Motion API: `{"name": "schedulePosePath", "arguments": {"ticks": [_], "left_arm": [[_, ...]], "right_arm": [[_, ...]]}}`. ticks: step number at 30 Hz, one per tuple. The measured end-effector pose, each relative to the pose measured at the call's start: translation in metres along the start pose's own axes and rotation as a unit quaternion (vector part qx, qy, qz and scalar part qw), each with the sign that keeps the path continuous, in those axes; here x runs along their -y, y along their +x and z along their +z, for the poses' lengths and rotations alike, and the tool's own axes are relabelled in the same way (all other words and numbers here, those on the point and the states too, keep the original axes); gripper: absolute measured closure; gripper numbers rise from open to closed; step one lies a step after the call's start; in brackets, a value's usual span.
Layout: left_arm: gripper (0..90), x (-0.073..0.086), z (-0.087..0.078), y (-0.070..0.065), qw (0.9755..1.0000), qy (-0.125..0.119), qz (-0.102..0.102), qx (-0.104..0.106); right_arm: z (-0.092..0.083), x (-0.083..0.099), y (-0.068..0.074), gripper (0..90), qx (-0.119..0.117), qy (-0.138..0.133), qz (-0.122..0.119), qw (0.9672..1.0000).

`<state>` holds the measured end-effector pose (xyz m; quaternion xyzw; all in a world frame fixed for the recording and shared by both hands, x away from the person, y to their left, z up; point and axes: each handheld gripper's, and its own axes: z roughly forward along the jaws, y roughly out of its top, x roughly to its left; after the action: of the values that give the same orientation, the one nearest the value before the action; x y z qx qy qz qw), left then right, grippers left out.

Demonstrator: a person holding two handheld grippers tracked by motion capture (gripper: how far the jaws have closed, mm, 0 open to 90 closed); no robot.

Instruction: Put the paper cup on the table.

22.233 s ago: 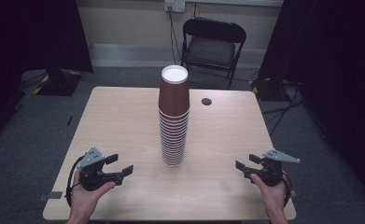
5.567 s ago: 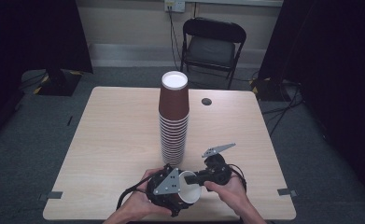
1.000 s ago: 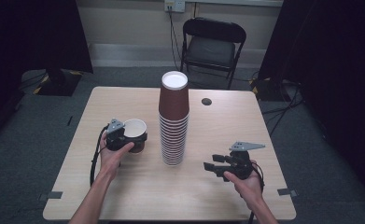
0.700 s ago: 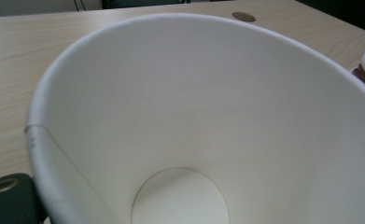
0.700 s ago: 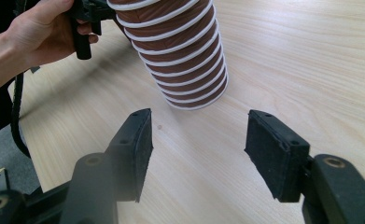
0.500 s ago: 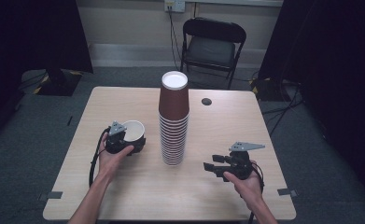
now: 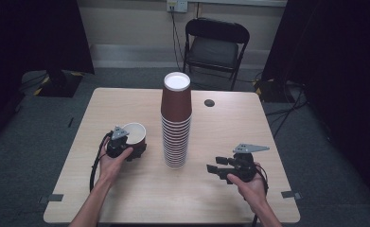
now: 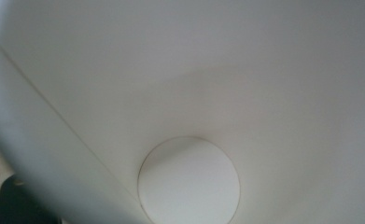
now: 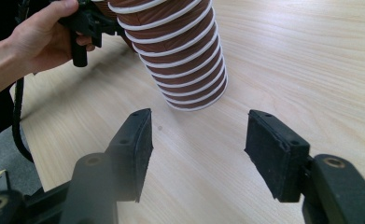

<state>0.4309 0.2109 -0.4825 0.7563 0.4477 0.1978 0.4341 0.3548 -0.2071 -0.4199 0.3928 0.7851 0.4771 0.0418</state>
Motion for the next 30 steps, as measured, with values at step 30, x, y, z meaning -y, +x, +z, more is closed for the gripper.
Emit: {"name": "schedulePosePath", "arguments": {"ticks": [30], "left_arm": [[15.6,0.016,-0.042,0.005,0.9994,0.025,-0.022,-0.011]], "right_arm": [[-0.005,-0.001,-0.005,39.4,0.016,-0.012,0.003,0.9998]]}}
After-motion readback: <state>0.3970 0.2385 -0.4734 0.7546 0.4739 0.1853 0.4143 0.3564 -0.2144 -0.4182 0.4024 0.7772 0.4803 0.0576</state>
